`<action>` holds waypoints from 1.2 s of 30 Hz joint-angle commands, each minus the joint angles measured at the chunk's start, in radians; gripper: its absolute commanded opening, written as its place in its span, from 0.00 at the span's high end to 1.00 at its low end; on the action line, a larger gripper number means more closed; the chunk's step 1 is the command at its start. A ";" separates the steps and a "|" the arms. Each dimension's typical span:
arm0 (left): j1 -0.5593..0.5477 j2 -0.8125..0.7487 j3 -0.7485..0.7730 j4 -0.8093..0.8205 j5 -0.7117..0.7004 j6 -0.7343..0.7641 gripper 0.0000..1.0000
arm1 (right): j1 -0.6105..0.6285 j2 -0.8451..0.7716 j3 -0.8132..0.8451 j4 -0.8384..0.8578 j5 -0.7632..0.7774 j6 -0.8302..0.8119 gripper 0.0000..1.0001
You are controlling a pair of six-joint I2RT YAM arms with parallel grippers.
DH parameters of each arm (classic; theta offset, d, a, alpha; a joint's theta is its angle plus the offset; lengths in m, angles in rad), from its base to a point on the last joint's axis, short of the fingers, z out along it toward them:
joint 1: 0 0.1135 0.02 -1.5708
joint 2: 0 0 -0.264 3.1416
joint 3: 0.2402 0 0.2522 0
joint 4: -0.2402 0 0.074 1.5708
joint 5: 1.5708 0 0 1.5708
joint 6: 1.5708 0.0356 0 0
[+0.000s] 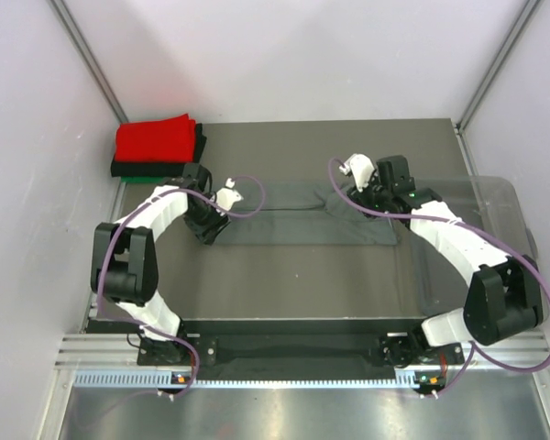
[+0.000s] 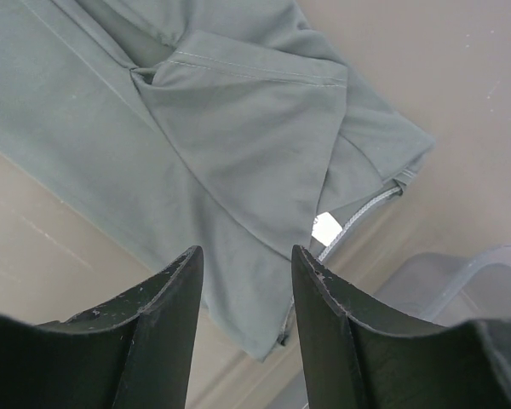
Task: Fold and stack the t-shirts
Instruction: Fold the tshirt
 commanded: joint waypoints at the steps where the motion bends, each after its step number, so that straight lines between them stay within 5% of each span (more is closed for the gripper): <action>1: -0.017 0.040 0.044 0.035 0.007 0.027 0.41 | -0.017 0.008 0.001 0.017 -0.026 0.017 0.54; 11: -0.054 0.124 0.030 0.061 -0.033 0.020 0.46 | -0.036 0.032 0.002 0.026 -0.026 0.015 0.53; 17: -0.054 0.143 0.013 0.078 -0.064 0.015 0.75 | -0.056 0.064 0.023 0.037 0.015 0.009 0.54; 18: -0.054 0.143 0.010 0.091 -0.068 0.014 0.86 | -0.057 0.069 0.028 0.036 0.018 0.009 0.53; 23: -0.054 0.137 -0.013 0.129 -0.081 0.010 0.99 | -0.063 0.089 0.048 0.031 0.017 0.014 0.53; 36: -0.095 0.010 -0.045 -0.030 -0.091 0.024 1.00 | -0.102 0.150 0.097 0.034 0.112 0.005 0.52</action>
